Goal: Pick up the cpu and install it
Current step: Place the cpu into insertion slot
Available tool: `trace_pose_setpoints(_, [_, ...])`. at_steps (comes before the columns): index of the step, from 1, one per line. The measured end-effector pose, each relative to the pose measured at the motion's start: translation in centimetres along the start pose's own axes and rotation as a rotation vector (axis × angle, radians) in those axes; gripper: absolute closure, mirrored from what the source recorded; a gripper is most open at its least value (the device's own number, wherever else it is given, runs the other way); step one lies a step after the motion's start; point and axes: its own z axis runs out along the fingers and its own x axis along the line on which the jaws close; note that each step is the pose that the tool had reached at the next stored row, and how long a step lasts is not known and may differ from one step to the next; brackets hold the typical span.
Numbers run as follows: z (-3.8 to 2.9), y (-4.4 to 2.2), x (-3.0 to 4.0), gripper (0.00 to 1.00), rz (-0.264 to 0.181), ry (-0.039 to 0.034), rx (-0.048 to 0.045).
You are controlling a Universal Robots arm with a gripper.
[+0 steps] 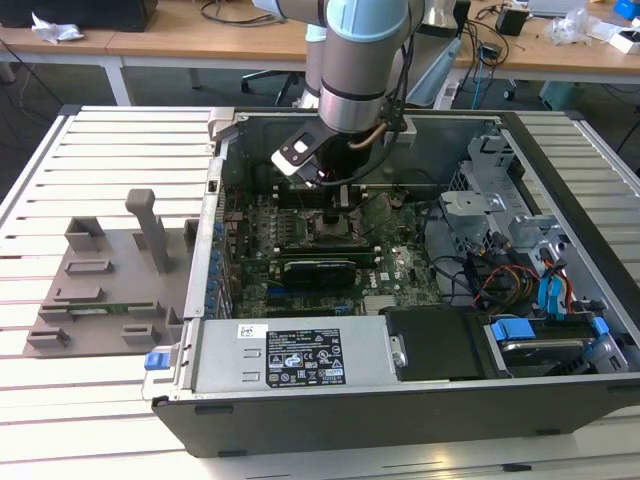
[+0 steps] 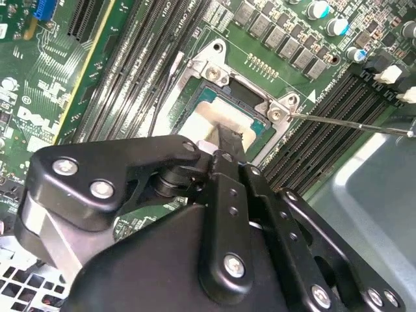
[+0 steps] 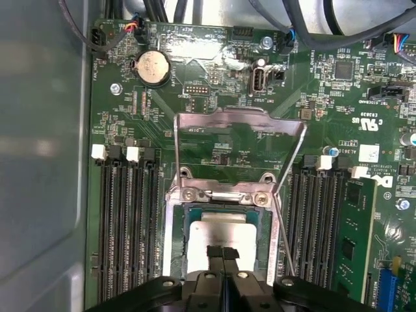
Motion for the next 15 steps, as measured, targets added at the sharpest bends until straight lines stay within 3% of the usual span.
trace_pose_setpoints(4, [0.23,-0.01,-0.26,0.89,0.000,0.0004,-0.0002])
trace_pose_setpoints(8, [0.71,0.03,-0.27,0.89,0.000,0.0070,0.0000])
trace_pose_setpoints(12, [0.81,0.37,-0.27,0.89,0.000,0.0087,0.0003])
trace_pose_setpoints(14, [0.81,0.59,-0.29,0.89,0.000,0.0088,0.0003])
trace_pose_setpoints(15, [0.22,0.58,-0.27,0.89,0.000,0.0094,0.0001])
